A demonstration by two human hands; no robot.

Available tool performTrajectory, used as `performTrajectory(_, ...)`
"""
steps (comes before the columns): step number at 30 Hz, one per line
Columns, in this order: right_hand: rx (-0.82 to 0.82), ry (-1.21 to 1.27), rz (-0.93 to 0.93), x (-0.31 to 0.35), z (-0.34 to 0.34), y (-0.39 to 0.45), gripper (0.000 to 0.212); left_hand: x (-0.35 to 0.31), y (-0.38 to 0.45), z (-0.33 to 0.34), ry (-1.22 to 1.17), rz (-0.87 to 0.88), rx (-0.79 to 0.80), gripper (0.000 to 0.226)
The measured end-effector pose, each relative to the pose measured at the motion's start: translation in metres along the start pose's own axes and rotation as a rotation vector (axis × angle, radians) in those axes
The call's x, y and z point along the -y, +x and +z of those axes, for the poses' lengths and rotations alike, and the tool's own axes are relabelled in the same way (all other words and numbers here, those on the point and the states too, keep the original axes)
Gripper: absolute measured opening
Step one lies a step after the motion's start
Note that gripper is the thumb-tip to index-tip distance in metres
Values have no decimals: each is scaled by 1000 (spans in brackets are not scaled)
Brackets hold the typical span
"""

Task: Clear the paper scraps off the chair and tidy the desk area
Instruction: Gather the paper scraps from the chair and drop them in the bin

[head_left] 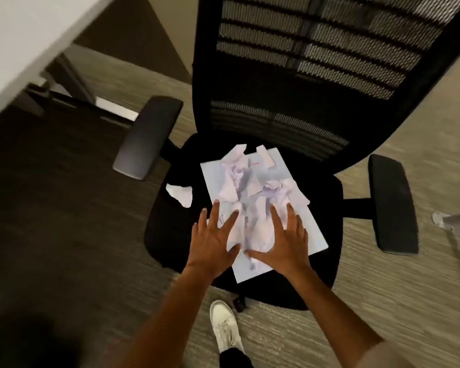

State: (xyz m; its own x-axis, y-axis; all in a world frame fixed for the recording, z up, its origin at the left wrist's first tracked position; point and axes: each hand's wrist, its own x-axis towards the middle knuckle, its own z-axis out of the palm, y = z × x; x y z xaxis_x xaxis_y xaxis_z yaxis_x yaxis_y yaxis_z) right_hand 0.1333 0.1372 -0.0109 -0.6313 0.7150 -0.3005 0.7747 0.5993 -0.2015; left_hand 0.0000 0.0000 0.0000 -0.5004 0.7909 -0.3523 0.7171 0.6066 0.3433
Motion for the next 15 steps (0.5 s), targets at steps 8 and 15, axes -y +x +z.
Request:
performTrajectory(8,-239,-142,-109,-23,51,39,81,18,43,50,102,60,-110,66)
performTrajectory(15,-306,-18,-151,-21,54,43,39,18,55,55,63,75,-289,44)
